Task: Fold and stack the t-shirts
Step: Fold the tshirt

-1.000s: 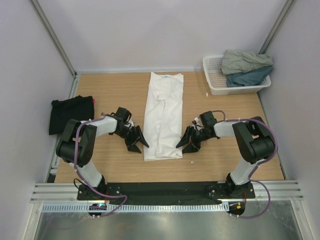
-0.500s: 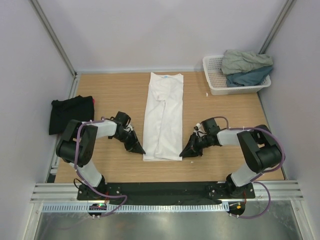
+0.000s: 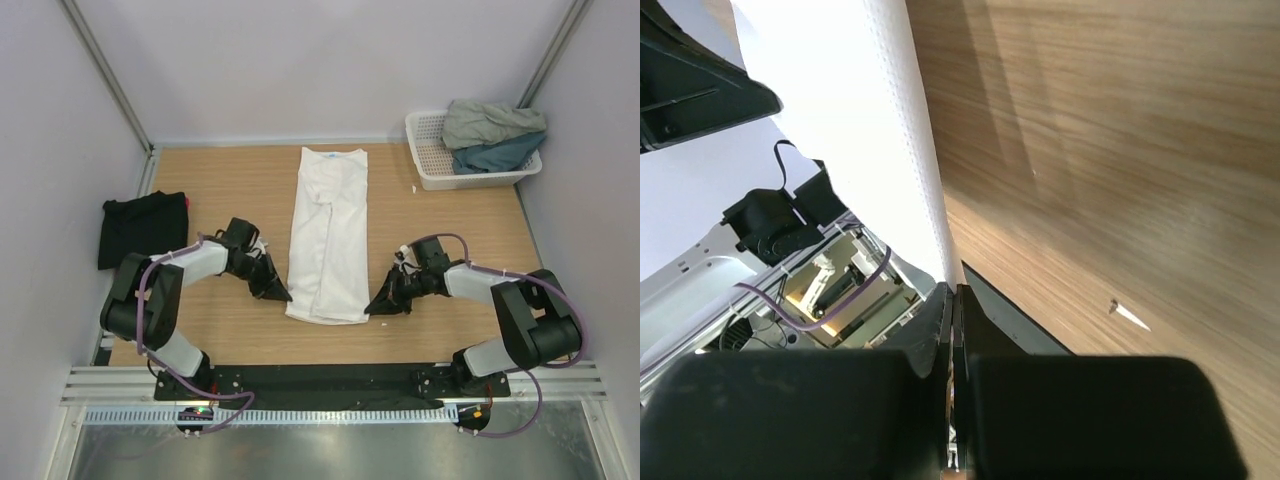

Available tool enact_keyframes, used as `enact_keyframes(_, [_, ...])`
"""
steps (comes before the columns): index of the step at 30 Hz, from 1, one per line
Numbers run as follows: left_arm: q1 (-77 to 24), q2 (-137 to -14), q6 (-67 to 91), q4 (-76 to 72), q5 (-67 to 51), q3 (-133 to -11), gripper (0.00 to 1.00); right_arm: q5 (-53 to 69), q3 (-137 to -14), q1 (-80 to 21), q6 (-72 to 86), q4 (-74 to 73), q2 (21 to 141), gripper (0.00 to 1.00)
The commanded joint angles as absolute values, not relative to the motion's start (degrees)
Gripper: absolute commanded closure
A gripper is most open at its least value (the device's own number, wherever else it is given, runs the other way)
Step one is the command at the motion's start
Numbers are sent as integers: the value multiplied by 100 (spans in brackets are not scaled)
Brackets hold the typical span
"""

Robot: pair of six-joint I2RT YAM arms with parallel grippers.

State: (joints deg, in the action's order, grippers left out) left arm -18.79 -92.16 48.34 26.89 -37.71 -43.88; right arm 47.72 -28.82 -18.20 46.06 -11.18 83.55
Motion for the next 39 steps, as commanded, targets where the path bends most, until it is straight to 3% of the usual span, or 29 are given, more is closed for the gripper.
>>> enact_keyframes(1, [-1907, -8895, 4615, 2777, -4034, -4675, 100, 4843, -3111, -1679, 4307, -1616, 8025, 98])
enact_keyframes(8, [-1907, -8745, 4175, 3190, -4095, -5394, 100, 4878, -3690, -1240, 3771, -2364, 7866, 98])
enact_keyframes(15, [-1820, -9490, 3990, 3314, -4236, -6766, 100, 4913, -5324, -924, 3481, -2295, 8471, 98])
enact_keyframes(27, [-1371, -12066, 3982, 2742, -4193, -9911, 100, 4816, -8594, -659, 2866, -1898, 11459, 98])
enact_keyframes(35, [-1274, -13025, 3780, 2206, -3464, -10757, 93, 4518, -10052, -685, 2374, -1476, 12849, 99])
enact_keyframes(37, [-1274, -12956, 3727, 2224, -3349, -10889, 87, 4255, -10291, -694, 2076, -1730, 12780, 74])
enact_keyframes(38, [-1274, -12825, 3744, 2224, -3323, -10890, 86, 4176, -10431, -677, 1979, -1940, 12701, 55])
enact_keyframes(39, [-1274, -12754, 3788, 2232, -3331, -10881, 84, 4062, -10476, -677, 1821, -2038, 12509, 51])
